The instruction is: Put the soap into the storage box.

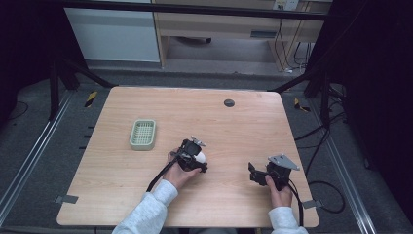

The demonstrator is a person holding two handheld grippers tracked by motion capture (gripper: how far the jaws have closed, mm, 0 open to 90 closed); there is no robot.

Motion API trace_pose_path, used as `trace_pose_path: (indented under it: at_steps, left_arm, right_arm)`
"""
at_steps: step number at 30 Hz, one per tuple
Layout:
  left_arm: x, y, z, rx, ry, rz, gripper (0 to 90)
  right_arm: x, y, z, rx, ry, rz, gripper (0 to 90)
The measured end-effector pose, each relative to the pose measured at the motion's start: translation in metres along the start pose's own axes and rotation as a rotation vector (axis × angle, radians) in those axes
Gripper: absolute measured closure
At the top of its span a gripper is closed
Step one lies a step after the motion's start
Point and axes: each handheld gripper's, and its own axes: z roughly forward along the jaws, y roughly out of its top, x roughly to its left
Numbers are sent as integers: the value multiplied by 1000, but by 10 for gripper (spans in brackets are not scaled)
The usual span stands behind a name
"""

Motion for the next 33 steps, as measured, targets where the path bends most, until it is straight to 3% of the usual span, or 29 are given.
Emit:
trace_pose_path:
  at_steps: [33]
  left_arm:
    - [-3,1,3,21,28,-8,243]
  right_arm:
    - [0,0,0,-1,-1,-3,31]
